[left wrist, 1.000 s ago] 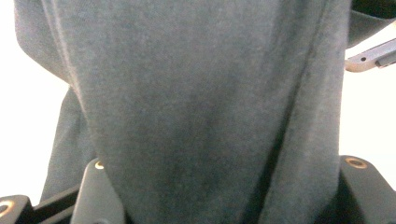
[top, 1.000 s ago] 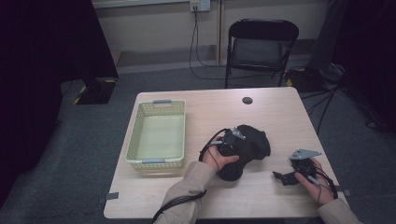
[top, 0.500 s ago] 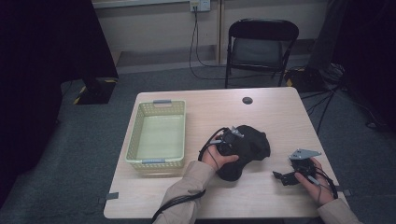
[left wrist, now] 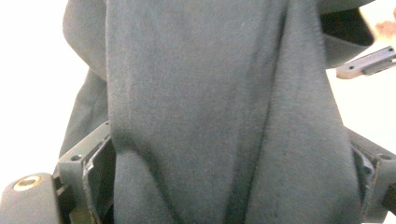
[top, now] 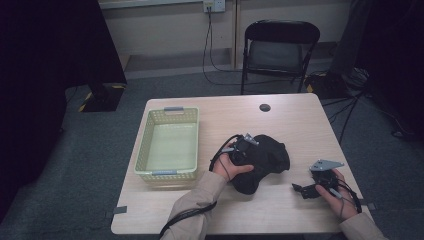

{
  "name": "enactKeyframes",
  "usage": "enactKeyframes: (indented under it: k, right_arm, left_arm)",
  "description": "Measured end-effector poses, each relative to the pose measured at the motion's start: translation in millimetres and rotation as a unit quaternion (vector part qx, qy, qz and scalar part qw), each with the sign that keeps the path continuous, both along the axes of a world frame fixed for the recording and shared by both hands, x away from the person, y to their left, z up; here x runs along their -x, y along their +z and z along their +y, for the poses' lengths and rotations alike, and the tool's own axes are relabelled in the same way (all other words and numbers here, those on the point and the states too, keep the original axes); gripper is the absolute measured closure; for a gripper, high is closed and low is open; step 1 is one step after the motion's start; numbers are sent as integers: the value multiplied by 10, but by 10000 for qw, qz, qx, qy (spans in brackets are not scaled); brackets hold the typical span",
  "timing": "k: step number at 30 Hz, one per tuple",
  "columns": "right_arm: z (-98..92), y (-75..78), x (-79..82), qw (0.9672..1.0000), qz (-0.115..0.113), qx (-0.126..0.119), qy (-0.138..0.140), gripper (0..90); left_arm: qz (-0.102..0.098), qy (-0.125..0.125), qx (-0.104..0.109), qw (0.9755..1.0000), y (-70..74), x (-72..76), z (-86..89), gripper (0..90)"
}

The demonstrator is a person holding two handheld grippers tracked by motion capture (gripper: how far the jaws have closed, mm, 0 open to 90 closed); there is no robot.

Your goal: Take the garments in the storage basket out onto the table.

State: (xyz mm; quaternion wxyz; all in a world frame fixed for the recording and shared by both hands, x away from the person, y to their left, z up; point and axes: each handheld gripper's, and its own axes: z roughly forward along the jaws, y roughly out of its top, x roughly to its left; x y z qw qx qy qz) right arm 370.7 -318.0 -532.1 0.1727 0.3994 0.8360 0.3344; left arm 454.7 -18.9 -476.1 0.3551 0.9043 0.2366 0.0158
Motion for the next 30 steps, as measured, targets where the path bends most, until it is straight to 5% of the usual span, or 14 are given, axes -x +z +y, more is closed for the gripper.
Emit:
enactKeyframes:
  k: [30]
  right_arm:
    - [0, 0, 0, 10000, 1, -1, 0, 0]
  left_arm:
    - [38, -9, 425, 9991, 180, 103, 220, 32]
